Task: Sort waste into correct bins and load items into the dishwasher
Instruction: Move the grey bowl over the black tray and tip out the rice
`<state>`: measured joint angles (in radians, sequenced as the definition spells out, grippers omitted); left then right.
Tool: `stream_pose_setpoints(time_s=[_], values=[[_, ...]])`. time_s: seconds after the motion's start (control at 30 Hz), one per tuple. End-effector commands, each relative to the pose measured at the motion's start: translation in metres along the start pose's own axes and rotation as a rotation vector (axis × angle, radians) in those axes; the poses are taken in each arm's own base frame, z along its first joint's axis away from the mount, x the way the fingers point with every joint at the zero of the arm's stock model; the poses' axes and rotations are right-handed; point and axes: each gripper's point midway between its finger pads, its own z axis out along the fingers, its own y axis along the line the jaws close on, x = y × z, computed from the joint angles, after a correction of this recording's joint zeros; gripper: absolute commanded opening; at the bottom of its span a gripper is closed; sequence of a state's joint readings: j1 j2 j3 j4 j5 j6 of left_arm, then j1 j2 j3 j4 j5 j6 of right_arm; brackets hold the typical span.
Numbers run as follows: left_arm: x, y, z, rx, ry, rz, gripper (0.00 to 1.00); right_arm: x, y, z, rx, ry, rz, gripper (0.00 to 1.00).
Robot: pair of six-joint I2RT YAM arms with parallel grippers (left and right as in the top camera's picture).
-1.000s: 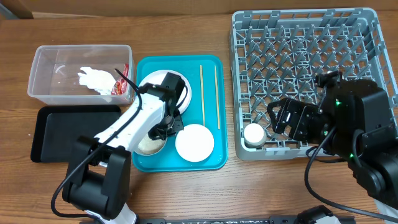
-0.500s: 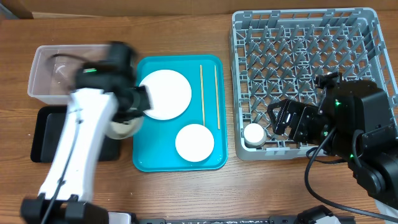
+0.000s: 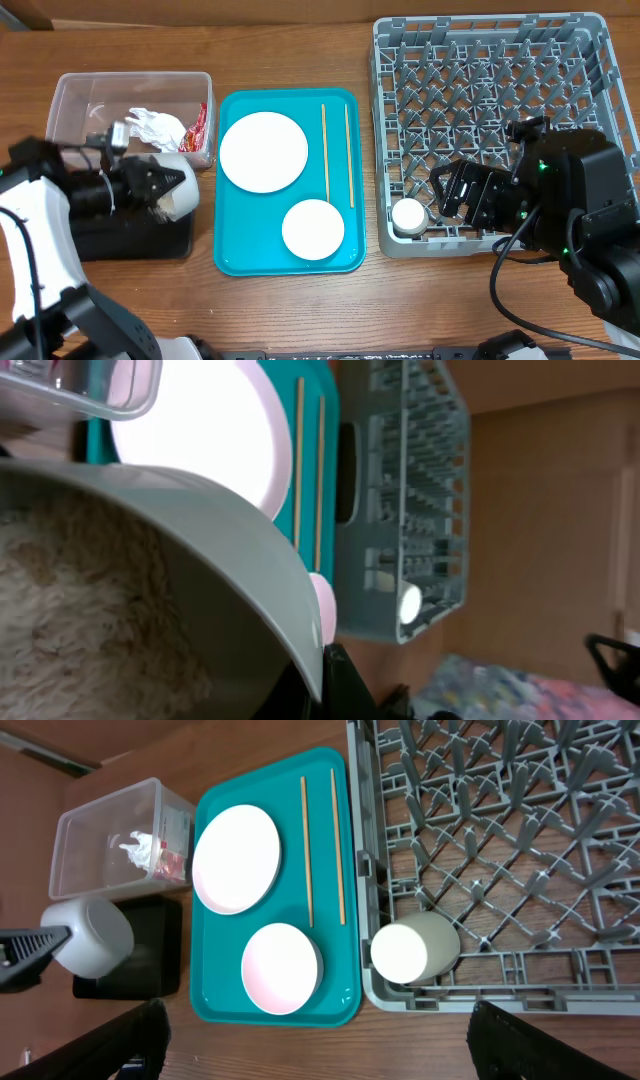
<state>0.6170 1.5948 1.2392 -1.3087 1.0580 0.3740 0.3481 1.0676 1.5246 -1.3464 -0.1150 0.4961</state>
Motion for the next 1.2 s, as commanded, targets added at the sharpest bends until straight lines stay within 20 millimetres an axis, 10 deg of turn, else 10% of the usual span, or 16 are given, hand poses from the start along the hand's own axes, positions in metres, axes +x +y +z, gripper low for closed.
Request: stream_pose_setpoints(time_s=[0.0,0.43,1.17], values=[[-0.012,-0.004,-0.012,0.193,-0.148,0.110,0.04,-0.001,0.001,-0.004,-0.004,-0.017,-0.013,0.97],[-0.014,0.040,-0.033,0.301,-0.343,0.024,0.04,0.001,0.000,-0.003,0.001,-0.010,-0.012,0.98],[-0.014,0.024,-0.039,0.344,-0.431,0.157,0.04,0.001,0.000,-0.003,0.001,-0.008,-0.012,1.00]])
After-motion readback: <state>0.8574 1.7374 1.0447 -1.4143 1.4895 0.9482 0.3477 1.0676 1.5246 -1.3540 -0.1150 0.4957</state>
